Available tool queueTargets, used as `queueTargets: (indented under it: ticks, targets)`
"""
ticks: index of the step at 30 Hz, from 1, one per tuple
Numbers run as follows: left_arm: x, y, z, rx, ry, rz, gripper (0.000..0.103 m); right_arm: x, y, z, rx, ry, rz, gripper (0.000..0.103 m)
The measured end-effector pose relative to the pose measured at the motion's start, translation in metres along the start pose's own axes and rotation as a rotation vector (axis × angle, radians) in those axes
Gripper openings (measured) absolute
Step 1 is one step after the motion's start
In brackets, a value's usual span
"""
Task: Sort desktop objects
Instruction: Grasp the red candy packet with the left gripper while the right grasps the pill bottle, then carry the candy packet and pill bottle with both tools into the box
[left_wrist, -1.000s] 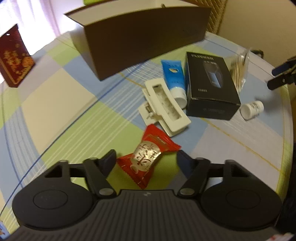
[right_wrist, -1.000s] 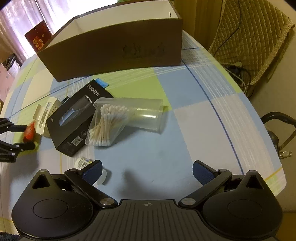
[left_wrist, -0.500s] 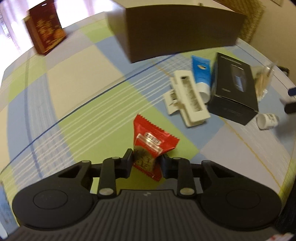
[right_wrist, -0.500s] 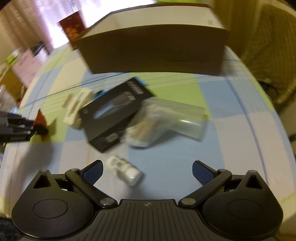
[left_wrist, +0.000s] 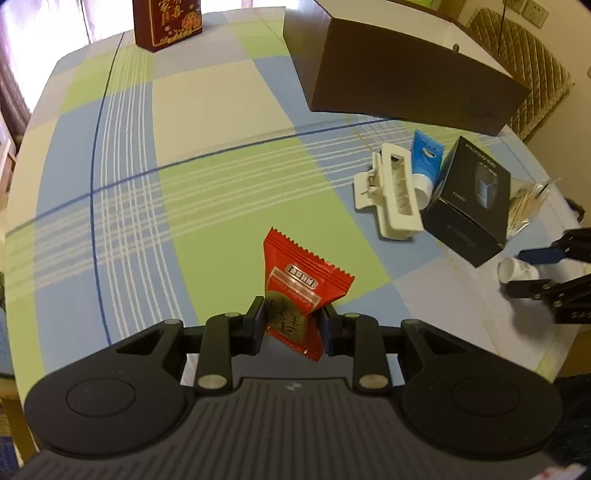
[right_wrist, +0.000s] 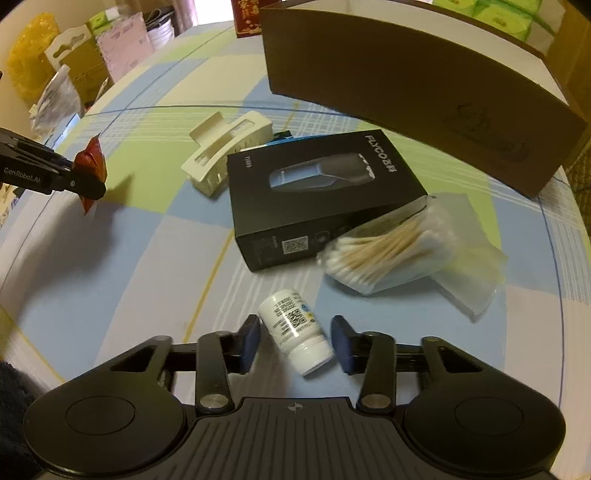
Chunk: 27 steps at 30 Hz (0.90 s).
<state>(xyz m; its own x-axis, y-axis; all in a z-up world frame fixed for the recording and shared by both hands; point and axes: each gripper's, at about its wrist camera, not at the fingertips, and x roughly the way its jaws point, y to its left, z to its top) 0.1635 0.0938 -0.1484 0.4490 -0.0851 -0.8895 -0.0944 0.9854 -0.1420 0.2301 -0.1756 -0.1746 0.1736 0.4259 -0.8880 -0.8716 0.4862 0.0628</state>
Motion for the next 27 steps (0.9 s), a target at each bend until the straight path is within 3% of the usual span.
queueTargets:
  ticks: [1,6,12,19,27]
  targets:
    - [-0.001,-0.001,-0.001,-0.005,0.001,-0.004,0.025,0.0,0.0,0.0,-0.005,0.0,-0.004,0.026]
    - [-0.004,-0.008,-0.005,0.001,-0.004,-0.013,0.025,-0.003,-0.005,-0.002,0.01,0.022,0.004,0.025]
    - [-0.013,-0.015,-0.003,0.006,-0.032,-0.046,0.025,-0.022,-0.02,-0.004,0.128,0.015,0.055,0.025]
    - [-0.03,-0.03,0.007,0.026,-0.08,-0.07,0.025,-0.054,-0.043,0.008,0.226,-0.048,0.088,0.025]
    - [-0.054,-0.05,0.032,0.032,-0.166,-0.105,0.025,-0.092,-0.073,0.033,0.252,-0.152,0.136,0.025]
